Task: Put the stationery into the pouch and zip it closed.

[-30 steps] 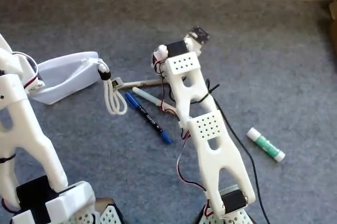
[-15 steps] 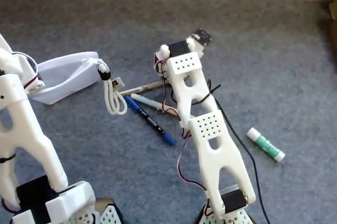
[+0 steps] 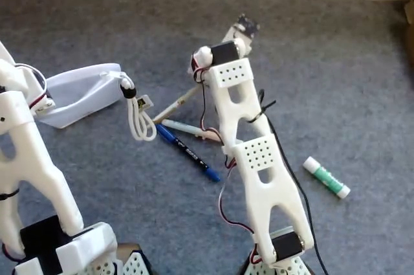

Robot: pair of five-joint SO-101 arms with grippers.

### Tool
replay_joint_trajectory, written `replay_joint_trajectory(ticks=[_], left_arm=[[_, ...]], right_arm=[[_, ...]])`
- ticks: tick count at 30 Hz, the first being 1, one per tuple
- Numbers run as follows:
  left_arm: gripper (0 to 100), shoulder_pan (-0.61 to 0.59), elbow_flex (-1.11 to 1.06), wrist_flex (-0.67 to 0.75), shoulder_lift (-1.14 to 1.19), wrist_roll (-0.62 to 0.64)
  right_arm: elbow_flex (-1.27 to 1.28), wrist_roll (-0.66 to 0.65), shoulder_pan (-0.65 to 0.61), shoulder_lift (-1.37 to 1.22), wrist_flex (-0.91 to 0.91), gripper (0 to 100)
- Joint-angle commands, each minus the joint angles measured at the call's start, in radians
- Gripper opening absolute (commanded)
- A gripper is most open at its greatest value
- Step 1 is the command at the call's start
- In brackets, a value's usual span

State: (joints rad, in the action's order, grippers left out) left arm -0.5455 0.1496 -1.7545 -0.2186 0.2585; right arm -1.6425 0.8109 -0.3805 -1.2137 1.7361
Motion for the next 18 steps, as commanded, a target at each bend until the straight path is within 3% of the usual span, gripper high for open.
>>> replay_joint_trajectory(ticks=[1,18], left_arm=[[1,-0.012,-0.005,0.0,0.001,0.003],[1,-0.007,-0.004,0.0,0.001,0.005]], right_arm=[[-0.105,-0.087,0.008,0.143,-0.007,0.5],[-0.105,-0.508,-0.073,0.4,0.018,0.5]])
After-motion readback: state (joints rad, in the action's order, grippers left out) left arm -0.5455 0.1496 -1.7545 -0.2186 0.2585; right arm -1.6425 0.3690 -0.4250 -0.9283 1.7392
